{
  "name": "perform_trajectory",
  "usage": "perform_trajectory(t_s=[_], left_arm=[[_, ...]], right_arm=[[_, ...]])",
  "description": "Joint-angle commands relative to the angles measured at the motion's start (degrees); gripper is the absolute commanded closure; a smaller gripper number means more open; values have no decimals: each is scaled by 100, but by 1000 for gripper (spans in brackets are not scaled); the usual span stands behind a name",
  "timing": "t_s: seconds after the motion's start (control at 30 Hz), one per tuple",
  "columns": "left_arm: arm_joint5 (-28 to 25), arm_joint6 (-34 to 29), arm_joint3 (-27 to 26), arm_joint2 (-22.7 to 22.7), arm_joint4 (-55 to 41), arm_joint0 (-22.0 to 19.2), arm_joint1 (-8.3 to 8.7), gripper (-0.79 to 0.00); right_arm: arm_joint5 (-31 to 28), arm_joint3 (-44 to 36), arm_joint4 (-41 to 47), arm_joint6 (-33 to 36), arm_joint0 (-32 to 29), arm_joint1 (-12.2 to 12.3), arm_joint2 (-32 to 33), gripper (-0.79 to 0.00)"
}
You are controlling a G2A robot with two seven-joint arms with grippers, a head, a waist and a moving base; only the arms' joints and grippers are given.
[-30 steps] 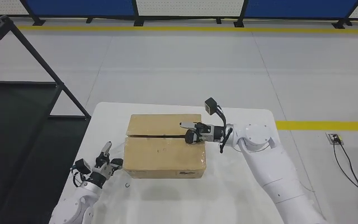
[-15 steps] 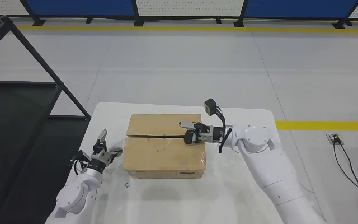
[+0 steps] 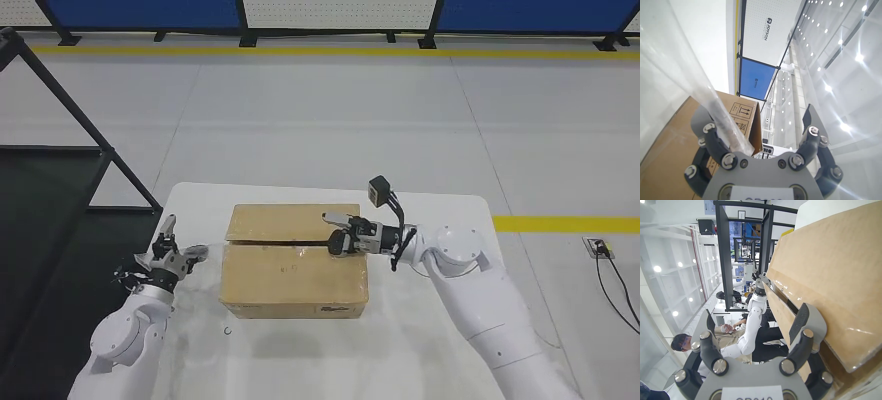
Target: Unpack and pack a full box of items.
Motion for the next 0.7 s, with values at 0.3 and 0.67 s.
perform_trajectory(t_s=[0.3,0.67], left_arm=[[-207,223,-259,-88,-174,48,-43,-785],[-308,544,-425,-114,-216,67,-92,-785]], right_arm=[[168,153,106,-344,30,-41,-126,-785],[-14,152,249,-435,-40,-39,-114,-785]])
